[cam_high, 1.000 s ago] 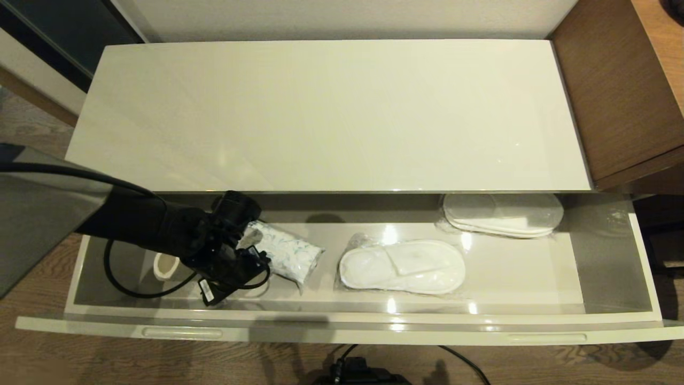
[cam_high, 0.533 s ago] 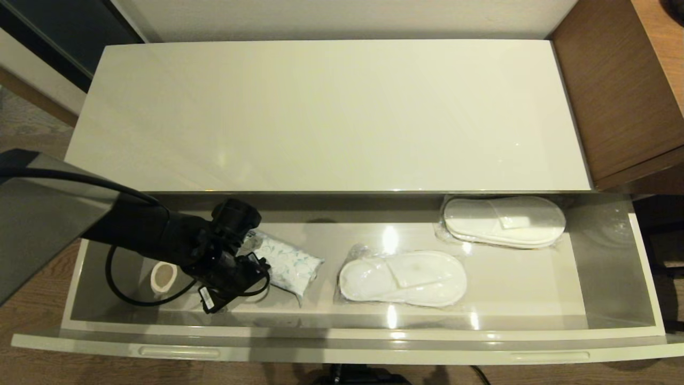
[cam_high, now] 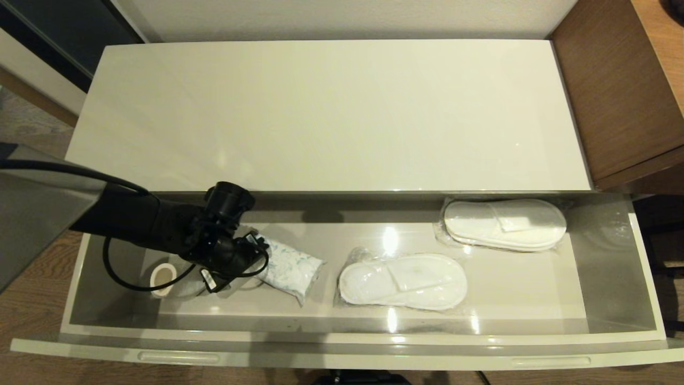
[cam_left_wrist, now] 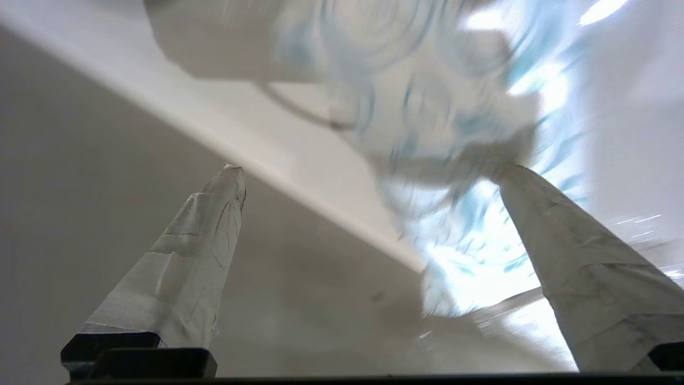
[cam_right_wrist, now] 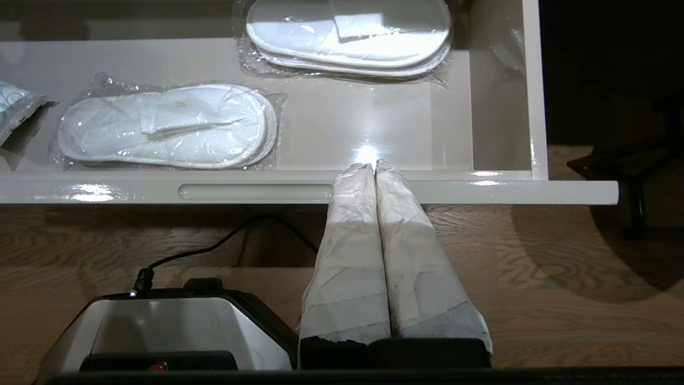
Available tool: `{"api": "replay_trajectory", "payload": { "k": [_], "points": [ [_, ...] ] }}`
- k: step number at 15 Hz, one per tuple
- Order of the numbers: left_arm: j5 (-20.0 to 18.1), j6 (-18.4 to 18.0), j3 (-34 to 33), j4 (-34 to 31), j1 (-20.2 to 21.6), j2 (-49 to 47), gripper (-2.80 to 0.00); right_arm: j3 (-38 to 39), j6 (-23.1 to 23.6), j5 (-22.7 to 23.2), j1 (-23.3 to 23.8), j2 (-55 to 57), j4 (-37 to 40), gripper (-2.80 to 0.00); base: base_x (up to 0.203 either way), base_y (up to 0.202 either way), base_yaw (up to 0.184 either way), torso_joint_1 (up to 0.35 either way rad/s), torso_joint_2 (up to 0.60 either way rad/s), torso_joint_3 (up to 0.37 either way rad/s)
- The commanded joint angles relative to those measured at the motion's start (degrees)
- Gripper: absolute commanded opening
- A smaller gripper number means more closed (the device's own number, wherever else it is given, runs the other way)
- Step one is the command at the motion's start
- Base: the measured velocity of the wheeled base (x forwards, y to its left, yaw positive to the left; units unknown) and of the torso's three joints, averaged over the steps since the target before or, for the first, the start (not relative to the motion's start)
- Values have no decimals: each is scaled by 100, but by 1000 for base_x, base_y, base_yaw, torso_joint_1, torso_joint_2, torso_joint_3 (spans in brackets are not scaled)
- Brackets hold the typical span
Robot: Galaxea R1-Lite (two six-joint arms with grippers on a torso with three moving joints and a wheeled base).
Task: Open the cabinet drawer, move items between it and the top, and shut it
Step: Take out the tissue from the drawer
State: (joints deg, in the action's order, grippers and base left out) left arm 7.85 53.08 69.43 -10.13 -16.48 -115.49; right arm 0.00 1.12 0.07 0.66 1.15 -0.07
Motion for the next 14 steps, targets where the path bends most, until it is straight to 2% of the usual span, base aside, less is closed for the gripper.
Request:
{"api": "replay_trajectory", "payload": {
  "k": [1, 10, 12, 14],
  "points": [
    [15, 18, 212, 20, 31, -35, 0, 9, -6, 1, 4, 8, -1, -280, 0, 0, 0, 0, 0, 0],
    [15, -4, 353, -18, -33, 73, 0, 9, 3, 1, -3, 8, -1, -280, 0, 0, 0, 0, 0, 0],
    [16, -40, 303, -17, -150, 133, 0, 9, 3, 1, -4, 8, -1, -280, 0, 0, 0, 0, 0, 0],
    [23, -69, 150, 20, -461, 229, 0, 9, -6, 1, 4, 8, -1, -280, 0, 0, 0, 0, 0, 0]
  ]
}}
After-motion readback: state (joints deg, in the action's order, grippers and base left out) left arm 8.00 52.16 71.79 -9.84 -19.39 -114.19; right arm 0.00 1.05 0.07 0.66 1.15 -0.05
